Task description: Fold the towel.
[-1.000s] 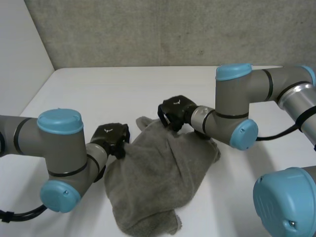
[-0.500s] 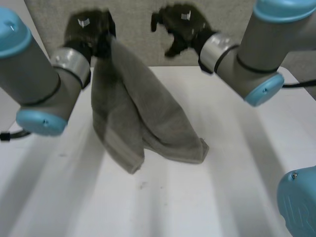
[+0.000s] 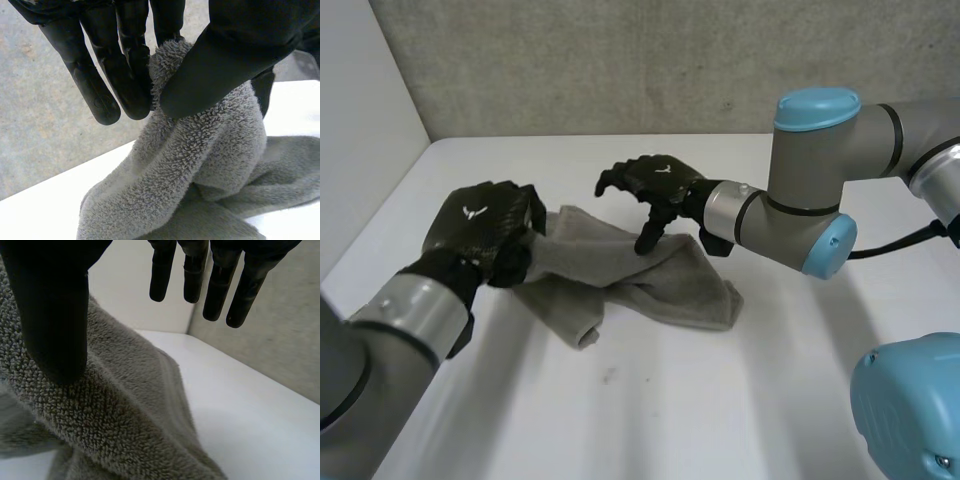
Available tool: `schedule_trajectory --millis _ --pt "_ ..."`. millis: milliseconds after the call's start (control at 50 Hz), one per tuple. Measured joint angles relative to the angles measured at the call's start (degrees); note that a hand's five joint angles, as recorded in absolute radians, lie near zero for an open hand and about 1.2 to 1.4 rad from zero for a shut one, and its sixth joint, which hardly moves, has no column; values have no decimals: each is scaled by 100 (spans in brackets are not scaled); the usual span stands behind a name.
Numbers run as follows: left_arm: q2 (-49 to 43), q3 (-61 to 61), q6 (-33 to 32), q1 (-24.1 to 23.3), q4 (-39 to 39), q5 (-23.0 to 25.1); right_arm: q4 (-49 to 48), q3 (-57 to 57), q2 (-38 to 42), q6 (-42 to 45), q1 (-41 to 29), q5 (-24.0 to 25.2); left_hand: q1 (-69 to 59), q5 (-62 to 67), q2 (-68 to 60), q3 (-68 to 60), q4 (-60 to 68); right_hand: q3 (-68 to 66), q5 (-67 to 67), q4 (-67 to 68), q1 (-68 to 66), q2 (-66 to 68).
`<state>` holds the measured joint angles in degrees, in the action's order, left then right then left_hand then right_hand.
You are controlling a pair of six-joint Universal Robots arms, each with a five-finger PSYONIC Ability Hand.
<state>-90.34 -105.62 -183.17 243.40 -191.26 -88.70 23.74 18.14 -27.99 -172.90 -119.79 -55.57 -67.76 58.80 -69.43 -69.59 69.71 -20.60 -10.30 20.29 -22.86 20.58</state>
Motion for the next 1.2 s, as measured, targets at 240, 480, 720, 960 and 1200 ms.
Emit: schedule_trajectory --millis 240,480,720,960,1200 --pt "897 -1093 -8 -4 -6 384 644 -117 304 1009 -235 849 0 0 0 0 0 -9 -61 45 -121 21" --pt "832 -1030 -250 192 -273 457 551 -1048 713 2134 -404 -407 0 0 0 -1 1 -4662 -4633 4691 -5363 4665" --pt "-725 1738 -853 282 -1436 428 -1045 -2370 -376 923 -70 -2246 0 27 -20 -12 3 -4895 -4857 4932 -5651 4895" --pt "-1939 3262 -850 124 -1132 397 1085 -1738 -979 1767 -34 -2424 -31 41 -20 -13 3 -4900 -4903 4939 -5654 4895" --pt "-1920 892 -883 26 -912 468 2365 2543 -1827 3049 151 -1918 -84 42 -20 -12 3 -4900 -4904 4939 -5654 4895"
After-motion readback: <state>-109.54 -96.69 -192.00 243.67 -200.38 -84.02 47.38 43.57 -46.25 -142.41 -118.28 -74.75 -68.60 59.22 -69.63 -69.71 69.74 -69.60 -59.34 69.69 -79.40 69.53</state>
